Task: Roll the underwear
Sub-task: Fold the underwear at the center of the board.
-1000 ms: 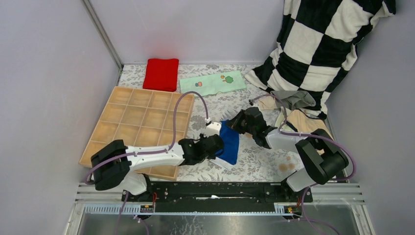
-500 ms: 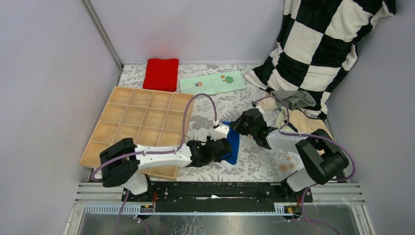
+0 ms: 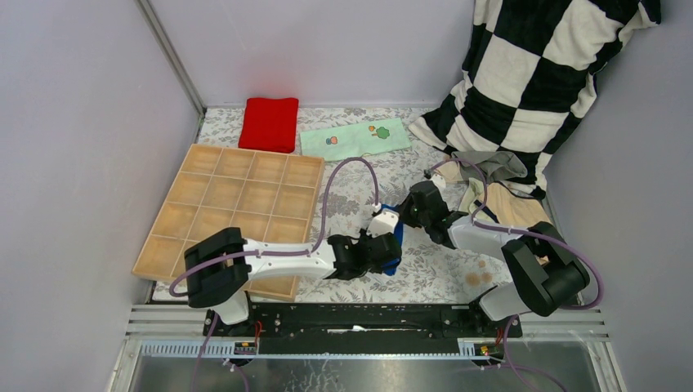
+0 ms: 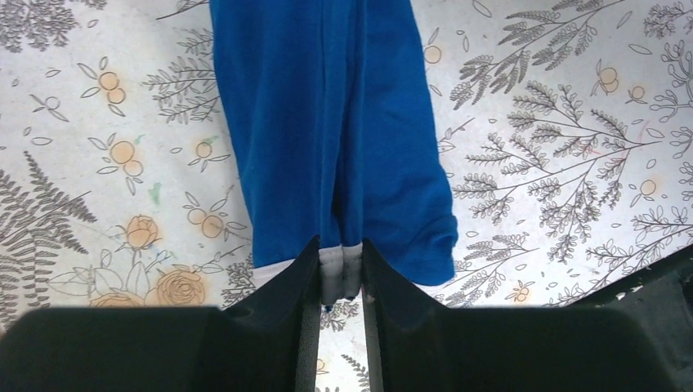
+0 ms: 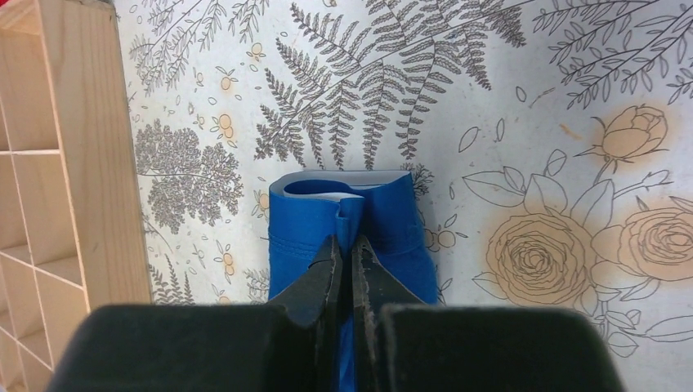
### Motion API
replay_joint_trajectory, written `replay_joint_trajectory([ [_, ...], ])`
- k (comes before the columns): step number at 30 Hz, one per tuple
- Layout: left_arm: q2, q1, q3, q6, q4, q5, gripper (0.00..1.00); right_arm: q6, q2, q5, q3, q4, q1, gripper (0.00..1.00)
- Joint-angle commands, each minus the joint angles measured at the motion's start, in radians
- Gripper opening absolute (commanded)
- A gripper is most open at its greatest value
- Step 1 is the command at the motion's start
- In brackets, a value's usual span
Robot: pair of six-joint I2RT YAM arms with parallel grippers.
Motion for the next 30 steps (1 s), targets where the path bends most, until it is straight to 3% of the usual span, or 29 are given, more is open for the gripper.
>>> replay_joint_trajectory([
  [1,0.031,-0.016,0.038,-0.01,-0.002,0.005,0.27,-0.051,-0.031,0.061,0.047,-0.056,-0.007,0.05],
  [8,0.068,-0.023,0.061,-0.012,0.011,0.022,0.28,-0.077,-0.017,0.089,0.052,-0.091,-0.007,0.06],
  [19,0.112,-0.026,0.105,-0.021,0.028,0.063,0.31,-0.089,0.134,-0.014,0.107,-0.1,-0.016,0.08],
  [30,0.117,-0.033,0.15,-0.008,0.014,0.085,0.33,-0.077,0.167,-0.046,0.094,-0.088,-0.031,0.08],
])
